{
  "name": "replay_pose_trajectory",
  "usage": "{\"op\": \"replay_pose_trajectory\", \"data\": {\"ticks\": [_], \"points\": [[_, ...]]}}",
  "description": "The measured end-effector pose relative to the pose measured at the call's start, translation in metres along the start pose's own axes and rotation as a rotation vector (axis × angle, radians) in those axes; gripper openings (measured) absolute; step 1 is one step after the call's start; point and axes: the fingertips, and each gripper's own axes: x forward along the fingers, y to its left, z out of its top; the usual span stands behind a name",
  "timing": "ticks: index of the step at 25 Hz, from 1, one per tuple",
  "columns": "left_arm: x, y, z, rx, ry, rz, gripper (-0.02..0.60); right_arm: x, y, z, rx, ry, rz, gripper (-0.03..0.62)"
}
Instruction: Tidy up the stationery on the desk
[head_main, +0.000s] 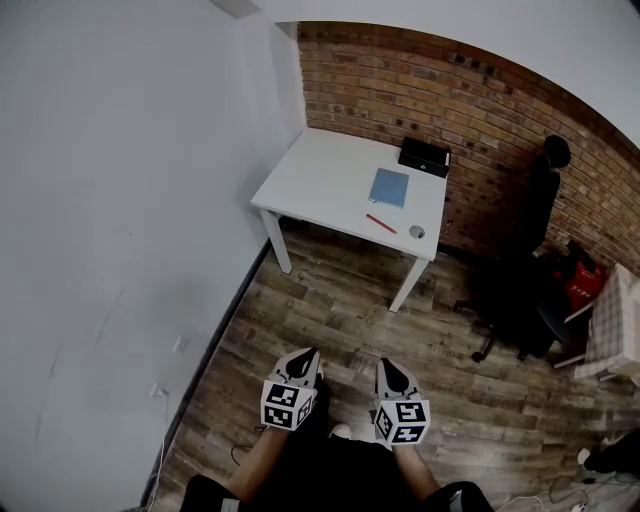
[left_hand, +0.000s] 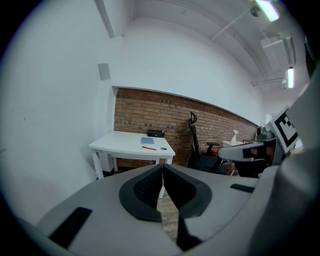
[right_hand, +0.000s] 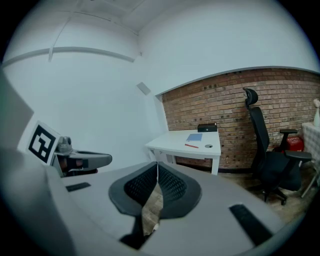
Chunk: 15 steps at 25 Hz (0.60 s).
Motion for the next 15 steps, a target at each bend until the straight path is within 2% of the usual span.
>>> {"op": "replay_pose_trajectory", "data": {"ticks": [6, 15], "points": [[0.043, 0.024, 0.013, 0.007, 0.006, -0.028, 0.015, 0.046, -0.006, 0.010, 0.009, -0.004, 0.011, 0.023], [0.127, 0.104, 0.048, -0.005, 0.039, -0.061, 0.015, 0.163, -0.007, 0.047, 0.010, 0.042, 0.014, 0.023]]}}
